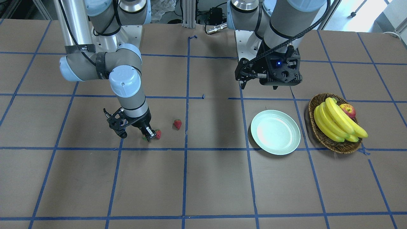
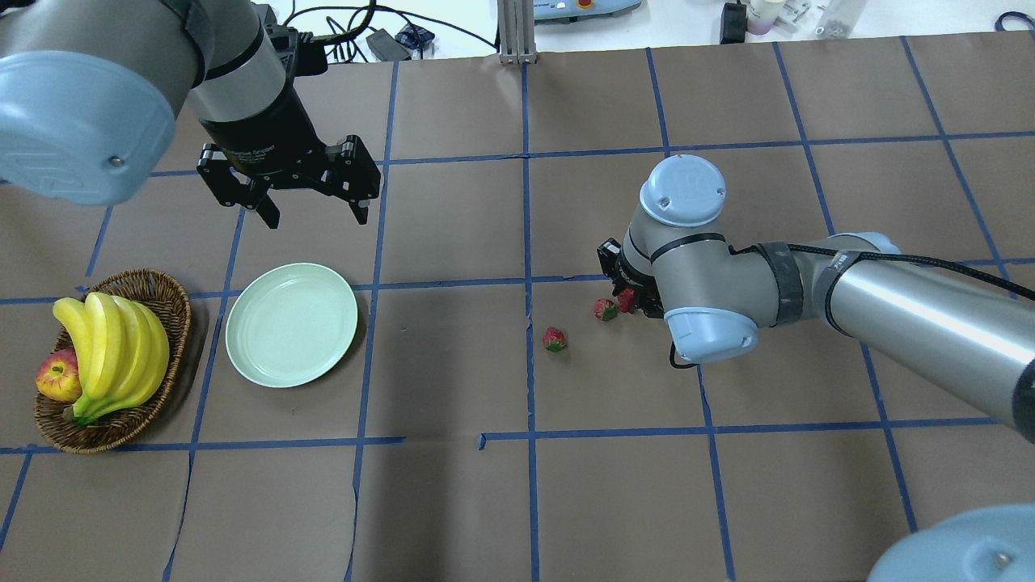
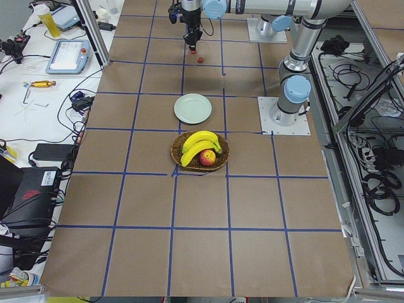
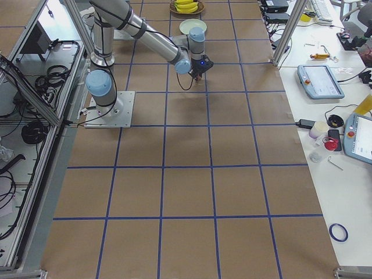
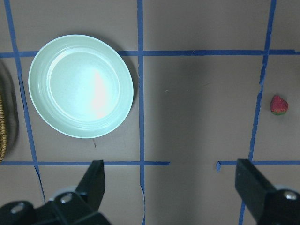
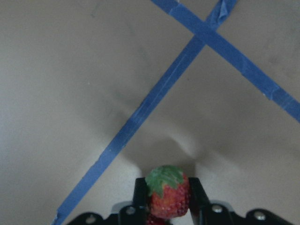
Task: Collect all strawberries into plate
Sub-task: 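Carry the strawberry toward the plate and release it on the table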
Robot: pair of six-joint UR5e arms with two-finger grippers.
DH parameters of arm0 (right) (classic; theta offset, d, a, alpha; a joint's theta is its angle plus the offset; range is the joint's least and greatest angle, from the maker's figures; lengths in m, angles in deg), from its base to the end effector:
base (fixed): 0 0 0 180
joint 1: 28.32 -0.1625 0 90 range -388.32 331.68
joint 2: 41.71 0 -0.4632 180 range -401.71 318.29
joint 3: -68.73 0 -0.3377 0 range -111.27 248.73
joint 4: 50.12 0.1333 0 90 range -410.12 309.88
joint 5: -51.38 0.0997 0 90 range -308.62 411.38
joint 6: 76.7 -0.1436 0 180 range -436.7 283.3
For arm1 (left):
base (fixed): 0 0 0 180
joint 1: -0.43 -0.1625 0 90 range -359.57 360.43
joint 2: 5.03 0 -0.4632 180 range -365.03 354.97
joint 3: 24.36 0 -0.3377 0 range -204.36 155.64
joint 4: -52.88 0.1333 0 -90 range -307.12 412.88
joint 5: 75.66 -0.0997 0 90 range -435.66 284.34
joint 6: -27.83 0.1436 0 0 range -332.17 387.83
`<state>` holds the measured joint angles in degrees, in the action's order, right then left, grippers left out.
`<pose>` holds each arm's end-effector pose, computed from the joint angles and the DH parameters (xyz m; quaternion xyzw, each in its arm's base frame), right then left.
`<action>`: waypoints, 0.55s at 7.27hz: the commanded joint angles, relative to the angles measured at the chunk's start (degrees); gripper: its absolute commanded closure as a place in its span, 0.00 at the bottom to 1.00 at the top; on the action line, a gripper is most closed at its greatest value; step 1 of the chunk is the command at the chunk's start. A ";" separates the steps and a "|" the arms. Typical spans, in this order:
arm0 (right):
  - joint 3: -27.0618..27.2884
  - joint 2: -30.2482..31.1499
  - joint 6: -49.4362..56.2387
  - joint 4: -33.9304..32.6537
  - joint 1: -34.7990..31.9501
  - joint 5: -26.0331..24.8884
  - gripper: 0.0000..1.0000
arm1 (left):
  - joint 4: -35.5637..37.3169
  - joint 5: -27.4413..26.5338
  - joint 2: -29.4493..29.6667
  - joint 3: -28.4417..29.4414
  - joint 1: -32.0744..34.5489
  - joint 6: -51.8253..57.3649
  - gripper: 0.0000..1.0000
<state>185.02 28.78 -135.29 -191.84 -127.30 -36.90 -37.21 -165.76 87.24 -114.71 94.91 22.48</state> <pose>0.2146 -0.4764 0.2245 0.4182 0.9068 -0.0346 0.0412 -0.1677 -0.4367 0.4617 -0.0076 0.9997 0.0235 0.0029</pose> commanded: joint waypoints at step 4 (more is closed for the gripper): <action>-10.82 0.36 8.33 6.55 -14.70 8.63 0.87 | 0.00 -0.08 -0.43 0.00 0.00 0.16 0.00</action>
<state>174.91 29.52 -127.76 -185.44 -136.14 -30.64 -37.21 -165.79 86.95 -114.69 94.91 22.60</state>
